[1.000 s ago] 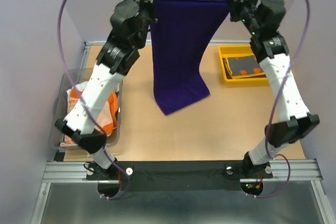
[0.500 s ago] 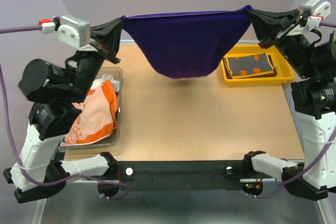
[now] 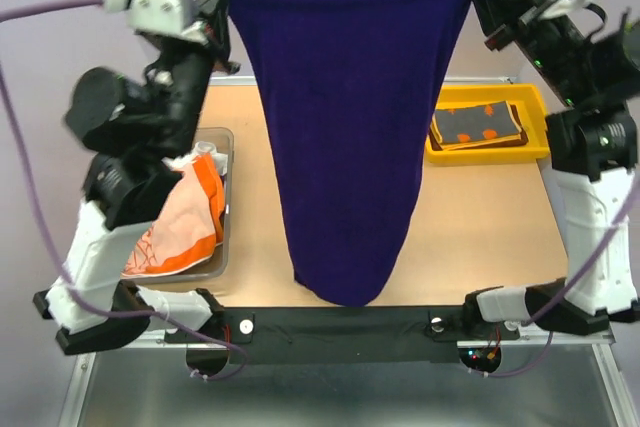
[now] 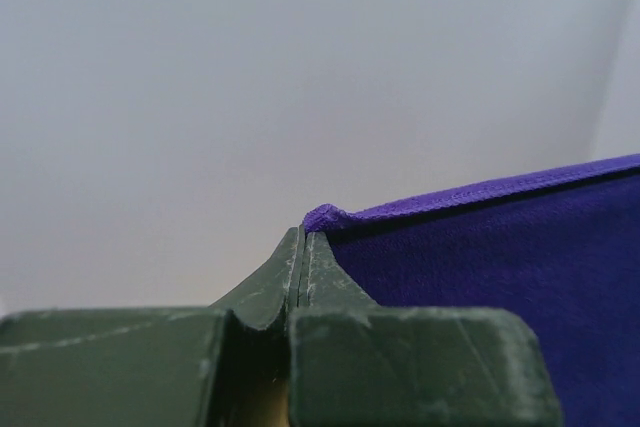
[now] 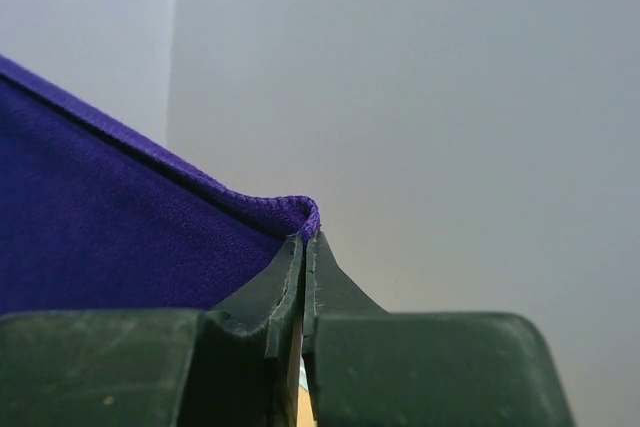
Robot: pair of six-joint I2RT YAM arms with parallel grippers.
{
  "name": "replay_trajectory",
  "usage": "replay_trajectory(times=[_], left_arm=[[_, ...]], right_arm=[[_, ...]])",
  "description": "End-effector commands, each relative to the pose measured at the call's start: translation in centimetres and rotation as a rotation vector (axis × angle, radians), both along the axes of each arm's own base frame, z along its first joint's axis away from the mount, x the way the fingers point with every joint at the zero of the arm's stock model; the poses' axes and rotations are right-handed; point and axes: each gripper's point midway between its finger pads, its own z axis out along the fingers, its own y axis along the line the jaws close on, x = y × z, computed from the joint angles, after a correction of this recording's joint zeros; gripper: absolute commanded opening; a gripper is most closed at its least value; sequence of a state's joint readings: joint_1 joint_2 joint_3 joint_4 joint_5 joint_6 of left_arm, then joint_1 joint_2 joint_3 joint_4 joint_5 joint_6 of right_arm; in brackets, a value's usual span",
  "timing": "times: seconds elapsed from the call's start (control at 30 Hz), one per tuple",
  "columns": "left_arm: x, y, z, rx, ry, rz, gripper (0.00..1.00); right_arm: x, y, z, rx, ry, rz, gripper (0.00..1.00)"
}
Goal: Fold and stack the towels
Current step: Flatten out the crumpled towel
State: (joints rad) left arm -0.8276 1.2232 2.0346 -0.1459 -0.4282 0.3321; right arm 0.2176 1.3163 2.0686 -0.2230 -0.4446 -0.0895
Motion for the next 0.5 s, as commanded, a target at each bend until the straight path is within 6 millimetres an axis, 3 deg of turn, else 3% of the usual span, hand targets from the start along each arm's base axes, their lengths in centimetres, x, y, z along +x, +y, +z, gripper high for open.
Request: replay_trajectory(times=[0.0, 0.03, 0.07, 0.17, 0.2, 0.23, 0.27, 0.3, 0.33, 0.37, 0.4, 0.47], left_arm=[[4.3, 4.0, 0.0, -0.059, 0.033, 0.349, 0.00], [5.5, 3.7, -0.3, -0.050, 0.039, 0.358, 0.00], [7.5, 5.2, -0.6, -0.089, 0.046, 0.398, 0.00], [14.0, 4.5, -4.9, -0.007, 0.146, 0.432, 0.00], [17.3, 4.3, -7.5, 0.033, 0.198, 0.457, 0.00], [19.0, 4.0, -9.1, 0.053, 0.226, 0.457, 0.00], [20.6, 4.4, -10.6, 0.059, 0.256, 0.467, 0.00], [22.0, 4.2, -12.1, 0.071, 0.280, 0.466, 0.00], [24.3, 3.6, -15.3, 0.108, 0.335, 0.467, 0.00], [25.5, 3.7, -16.7, 0.110, 0.351, 0.472, 0.00], [27.7, 3.7, -19.7, 0.134, 0.401, 0.469, 0.00], [29.7, 3.7, -22.6, 0.144, 0.442, 0.463, 0.00]], right_arm=[[7.1, -2.9, -1.6, 0.086, 0.083, -0.216, 0.01], [8.8, -3.0, -2.7, 0.089, 0.116, -0.240, 0.01], [11.4, -2.9, -4.6, 0.081, 0.163, -0.261, 0.01], [16.0, -3.5, -8.4, 0.069, 0.240, -0.349, 0.01], [18.7, -3.2, -11.0, 0.037, 0.280, -0.372, 0.01], [20.1, -3.0, -12.6, 0.021, 0.306, -0.375, 0.01], [22.7, -2.3, -15.9, -0.009, 0.367, -0.372, 0.01], [23.8, -2.0, -17.5, -0.024, 0.393, -0.370, 0.01], [25.1, -1.7, -19.2, -0.044, 0.414, -0.368, 0.01], [26.1, -1.5, -20.7, -0.055, 0.433, -0.366, 0.01], [28.1, -1.1, -23.9, -0.078, 0.473, -0.367, 0.01], [29.7, -0.9, -26.6, -0.089, 0.501, -0.376, 0.01]])
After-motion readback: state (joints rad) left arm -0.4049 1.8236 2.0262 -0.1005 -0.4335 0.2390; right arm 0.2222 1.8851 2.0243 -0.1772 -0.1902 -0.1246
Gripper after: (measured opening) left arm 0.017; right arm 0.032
